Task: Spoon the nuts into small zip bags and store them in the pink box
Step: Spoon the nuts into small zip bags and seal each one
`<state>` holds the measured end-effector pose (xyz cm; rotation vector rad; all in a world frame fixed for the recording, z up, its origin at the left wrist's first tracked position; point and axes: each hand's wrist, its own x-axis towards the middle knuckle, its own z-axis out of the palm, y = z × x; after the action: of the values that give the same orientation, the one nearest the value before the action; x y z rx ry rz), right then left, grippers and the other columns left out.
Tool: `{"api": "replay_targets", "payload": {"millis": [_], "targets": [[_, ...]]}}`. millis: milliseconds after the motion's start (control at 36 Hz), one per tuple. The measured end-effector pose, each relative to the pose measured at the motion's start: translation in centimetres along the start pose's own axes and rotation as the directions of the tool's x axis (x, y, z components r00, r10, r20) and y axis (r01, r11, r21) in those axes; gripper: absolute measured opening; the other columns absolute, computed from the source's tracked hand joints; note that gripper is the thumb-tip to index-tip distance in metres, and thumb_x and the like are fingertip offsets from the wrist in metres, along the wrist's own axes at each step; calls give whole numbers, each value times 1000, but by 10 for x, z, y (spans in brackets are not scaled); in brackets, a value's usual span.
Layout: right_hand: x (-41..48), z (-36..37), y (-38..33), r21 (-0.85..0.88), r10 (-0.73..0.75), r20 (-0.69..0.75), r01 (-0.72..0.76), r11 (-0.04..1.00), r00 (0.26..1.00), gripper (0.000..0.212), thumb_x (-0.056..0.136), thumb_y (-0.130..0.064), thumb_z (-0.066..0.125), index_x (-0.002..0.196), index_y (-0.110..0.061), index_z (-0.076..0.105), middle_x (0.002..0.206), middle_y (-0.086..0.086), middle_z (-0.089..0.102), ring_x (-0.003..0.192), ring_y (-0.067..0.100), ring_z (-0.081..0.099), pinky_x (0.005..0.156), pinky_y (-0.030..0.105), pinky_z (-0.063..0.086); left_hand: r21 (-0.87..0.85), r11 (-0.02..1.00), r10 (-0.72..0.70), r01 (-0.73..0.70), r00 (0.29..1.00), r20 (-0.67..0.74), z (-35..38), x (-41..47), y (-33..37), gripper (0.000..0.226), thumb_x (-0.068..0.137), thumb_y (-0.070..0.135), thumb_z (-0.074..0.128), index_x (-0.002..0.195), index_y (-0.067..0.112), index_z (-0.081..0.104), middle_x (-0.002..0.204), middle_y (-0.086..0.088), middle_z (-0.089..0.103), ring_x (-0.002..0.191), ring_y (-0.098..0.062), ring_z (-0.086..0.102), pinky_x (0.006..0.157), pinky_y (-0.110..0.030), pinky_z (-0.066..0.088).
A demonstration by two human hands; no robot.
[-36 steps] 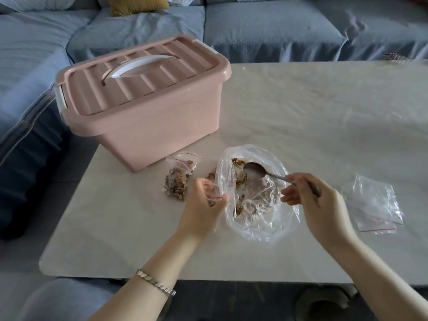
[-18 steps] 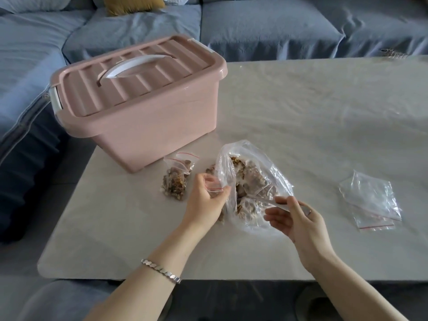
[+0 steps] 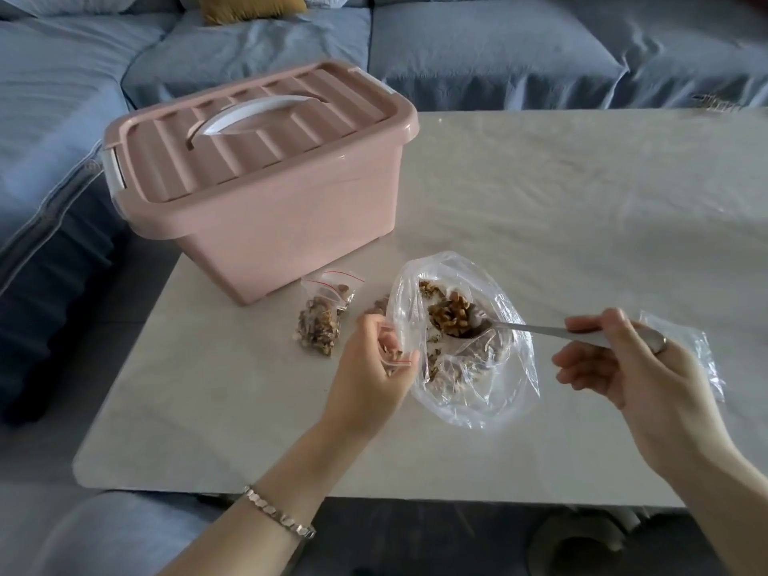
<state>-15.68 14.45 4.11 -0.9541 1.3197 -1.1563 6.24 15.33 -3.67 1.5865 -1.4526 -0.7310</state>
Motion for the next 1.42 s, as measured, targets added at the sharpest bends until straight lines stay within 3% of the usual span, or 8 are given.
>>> {"api": "replay_targets", "payload": {"millis": [278, 500, 667, 889, 1056, 1167, 1278, 1417], "targets": [[5, 30, -27, -231, 46, 160, -8, 973, 986, 35, 98, -17, 40, 76, -4, 63, 51, 11, 64, 40, 17, 58, 40, 18, 45, 30, 999, 35, -38, 994, 103, 9, 3, -14, 33, 79, 22, 71, 99, 19, 46, 95, 0, 56, 85, -14, 57, 74, -20, 45], [-13, 50, -44, -561, -216, 372, 404, 723, 903, 28, 88, -32, 42, 74, -23, 64, 61, -2, 68, 47, 8, 61, 52, 19, 47, 47, 998, 48, -52, 996, 79, 11, 4, -15, 27, 79, 19, 69, 90, 17, 45, 87, 2, 50, 82, -20, 54, 75, -33, 47], [-20, 48, -45, -556, -273, 398, 467, 688, 876, 28, 86, -37, 41, 74, -27, 63, 62, -6, 66, 50, 7, 60, 53, 23, 47, 18, 1000, 0, -1, 995, 99, 11, 3, -18, 33, 78, 31, 67, 100, 21, 44, 99, -2, 54, 90, -21, 58, 81, -38, 50], [-19, 53, -24, -531, -199, 467, 454, 715, 861, 23, 90, -31, 43, 79, -31, 63, 68, -7, 67, 54, 6, 61, 57, 18, 48, 8, 1000, 6, -7, 997, 71, 9, 2, -13, 34, 78, 24, 70, 84, 35, 39, 89, 1, 51, 83, -18, 56, 75, -28, 47], [-17, 29, -33, -387, -416, 349, 534, 752, 839, 18, 87, -37, 47, 80, -32, 63, 66, -7, 68, 53, 8, 62, 53, 10, 46, -10, 1000, 8, -7, 1000, 20, 3, 0, -12, 26, 81, 15, 69, 86, 17, 44, 86, 3, 51, 74, -3, 54, 70, -13, 45], [-11, 8, -13, -464, -472, 349, 587, 663, 809, 19, 89, -42, 45, 87, -36, 62, 73, -14, 66, 63, 2, 63, 61, 5, 45, -52, 995, -92, 90, 995, -35, -4, -1, -9, 27, 81, 20, 69, 92, 17, 45, 90, -1, 57, 72, 0, 56, 66, -6, 42], [-9, -4, 30, -567, -414, 478, 631, 529, 775, 52, 93, -57, 31, 107, -22, 66, 81, -21, 61, 74, 0, 61, 64, 8, 46, -89, 982, -168, 164, 985, -35, -12, -2, -3, 26, 81, 23, 68, 92, 18, 45, 92, 4, 58, 73, 2, 56, 62, -3, 40], [-6, -15, 79, -672, -434, 535, 676, 301, 725, 46, 98, -40, 32, 110, -11, 67, 88, -2, 61, 75, 11, 55, 64, 17, 43, -56, 988, -144, 141, 987, -68, -18, -3, -6, 27, 81, 22, 68, 91, 19, 43, 96, 0, 58, 79, -5, 58, 64, -3, 39]]}}
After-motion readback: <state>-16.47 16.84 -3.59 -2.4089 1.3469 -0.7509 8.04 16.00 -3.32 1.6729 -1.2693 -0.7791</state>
